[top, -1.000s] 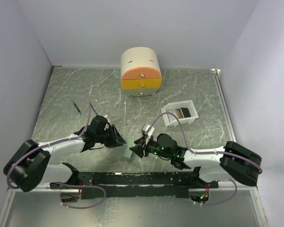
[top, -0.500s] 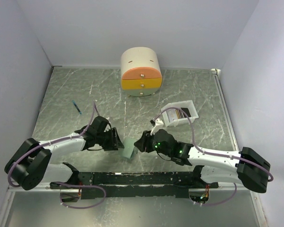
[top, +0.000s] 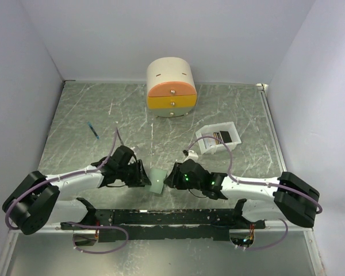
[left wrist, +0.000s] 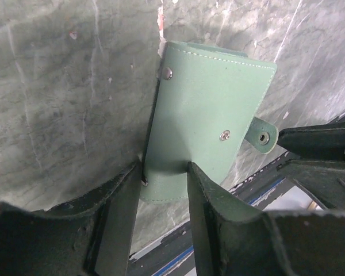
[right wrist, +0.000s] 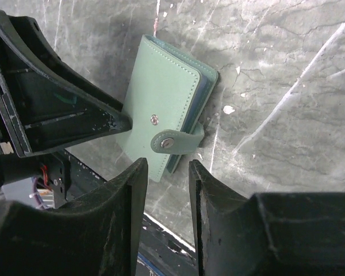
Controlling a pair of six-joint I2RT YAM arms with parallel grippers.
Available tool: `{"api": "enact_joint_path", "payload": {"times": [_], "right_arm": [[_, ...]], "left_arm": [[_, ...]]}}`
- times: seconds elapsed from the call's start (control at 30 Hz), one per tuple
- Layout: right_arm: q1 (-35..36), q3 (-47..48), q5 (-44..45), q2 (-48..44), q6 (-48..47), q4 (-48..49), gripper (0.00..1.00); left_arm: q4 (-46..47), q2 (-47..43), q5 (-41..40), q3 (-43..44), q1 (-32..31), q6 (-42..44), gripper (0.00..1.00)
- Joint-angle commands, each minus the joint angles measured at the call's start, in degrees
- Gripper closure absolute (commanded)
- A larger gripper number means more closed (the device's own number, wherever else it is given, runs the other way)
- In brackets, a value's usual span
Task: Put the credit cards into the card holder
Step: Close the card holder at the center of the board.
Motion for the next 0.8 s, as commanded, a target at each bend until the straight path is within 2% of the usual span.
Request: {"api": "enact_joint_path", "payload": {"times": [0.0,0.27,0.4,0.53,0.77], "right_arm": [[0.27,-0.45,-0.92,1.79,2.78,2.98,0.65],[0.25,0.94,1.59,2.89,2.17,1.71,0.69],[0.08,1.65,3.08,1.95,1.93,-1.21,0.7],[0.0,1.91,4.38,1.61,2.27,-2.77,0.63],[-1.4,1.67,4.88,1.95,1.6,-1.19,0.63]], "left_arm": [[-4.65,2.13,-4.43,1.55,-2.75,-0.3,0.52],[-3.89,7.21,-4.92,3.06,-3.78,-0.9,0.61],[-3.89,9.16,-5.07,3.84,-3.93,-0.91,0.63],[-3.73,9.05,-5.19,4.16,-4.13,-1.21,0.63],[-4.06,8.83,-5.55,4.15,-4.24,-1.47,0.62]]}}
